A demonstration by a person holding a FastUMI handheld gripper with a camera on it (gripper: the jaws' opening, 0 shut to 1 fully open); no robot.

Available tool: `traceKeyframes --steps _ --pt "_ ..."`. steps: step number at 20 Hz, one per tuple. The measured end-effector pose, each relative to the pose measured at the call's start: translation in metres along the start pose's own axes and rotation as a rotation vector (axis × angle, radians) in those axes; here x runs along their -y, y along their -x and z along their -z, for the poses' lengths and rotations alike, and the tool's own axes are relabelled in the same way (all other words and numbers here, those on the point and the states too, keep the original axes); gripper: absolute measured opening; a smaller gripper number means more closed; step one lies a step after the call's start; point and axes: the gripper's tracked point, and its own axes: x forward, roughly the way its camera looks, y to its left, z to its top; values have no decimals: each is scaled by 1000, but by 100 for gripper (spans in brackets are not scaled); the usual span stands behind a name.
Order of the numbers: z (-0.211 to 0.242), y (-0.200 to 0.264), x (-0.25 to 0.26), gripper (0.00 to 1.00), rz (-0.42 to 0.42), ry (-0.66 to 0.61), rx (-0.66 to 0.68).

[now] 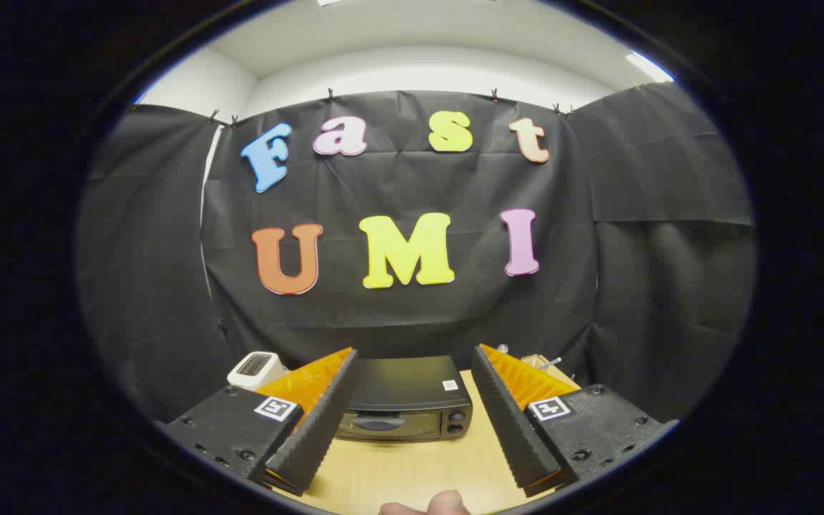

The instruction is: Open the toaster oven, put the food inside, and close the toaster oven door.

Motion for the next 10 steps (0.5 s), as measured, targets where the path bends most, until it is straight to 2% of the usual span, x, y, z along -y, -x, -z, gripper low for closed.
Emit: traceKeyframes --steps 10 --pt "-1 4 -1 100 0 -13 4"
